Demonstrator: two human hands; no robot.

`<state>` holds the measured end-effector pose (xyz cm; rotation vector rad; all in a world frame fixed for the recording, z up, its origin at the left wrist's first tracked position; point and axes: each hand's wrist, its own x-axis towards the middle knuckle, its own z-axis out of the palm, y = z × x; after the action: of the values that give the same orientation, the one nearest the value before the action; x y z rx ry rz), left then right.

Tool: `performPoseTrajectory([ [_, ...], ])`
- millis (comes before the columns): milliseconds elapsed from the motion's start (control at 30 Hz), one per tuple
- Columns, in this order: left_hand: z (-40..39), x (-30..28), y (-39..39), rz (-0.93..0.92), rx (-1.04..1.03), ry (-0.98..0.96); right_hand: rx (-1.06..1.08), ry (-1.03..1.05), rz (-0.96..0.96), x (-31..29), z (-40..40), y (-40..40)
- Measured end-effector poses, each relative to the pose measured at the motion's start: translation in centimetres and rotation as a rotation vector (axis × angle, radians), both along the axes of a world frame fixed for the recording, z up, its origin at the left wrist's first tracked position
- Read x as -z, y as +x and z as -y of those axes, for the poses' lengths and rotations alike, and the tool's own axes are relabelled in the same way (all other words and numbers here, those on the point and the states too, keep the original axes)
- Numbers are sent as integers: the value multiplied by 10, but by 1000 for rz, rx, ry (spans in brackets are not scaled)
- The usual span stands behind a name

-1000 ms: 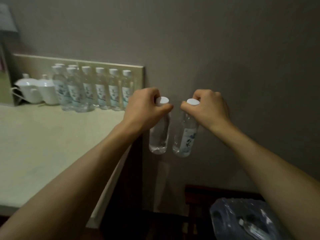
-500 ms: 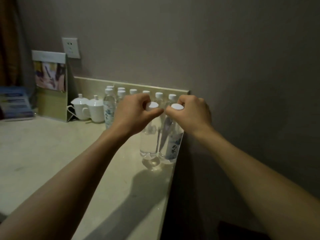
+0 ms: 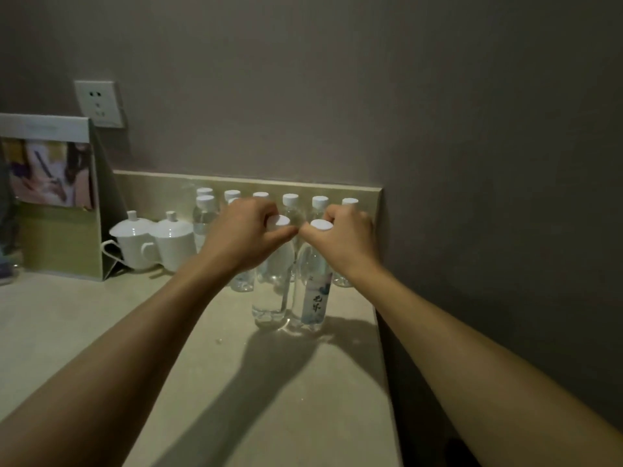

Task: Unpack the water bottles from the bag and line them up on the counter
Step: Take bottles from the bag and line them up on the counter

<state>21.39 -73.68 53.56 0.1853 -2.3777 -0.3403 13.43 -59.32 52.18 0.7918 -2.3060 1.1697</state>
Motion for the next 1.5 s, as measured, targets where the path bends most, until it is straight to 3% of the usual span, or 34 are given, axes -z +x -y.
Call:
performPoseTrajectory([
  [267,44,7,-20,48,254,-27,189,-40,6,12,34,-2],
  [433,55,3,-19,139,390,61,206,48,-2,35,30,10],
  [600,55,0,-19,220,464,89,184,217,144,61,19,17],
  [733,52,0,-21,251,411,76,63,175,302,69,13,20],
  [833,41,21,-21,137,181,-50,53,192,355,80,13,19],
  [967,31,71,-12,48,59,39,56,218,398,93,12,20],
  [1100,36,103,-8,163,-40,57,42,228,443,98,15,16],
  [1300,39,118,-12,216,29,251,62,156,442,105,20,19],
  [1500,44,122,-16,196,60,310,145,129,447,104,32,16],
])
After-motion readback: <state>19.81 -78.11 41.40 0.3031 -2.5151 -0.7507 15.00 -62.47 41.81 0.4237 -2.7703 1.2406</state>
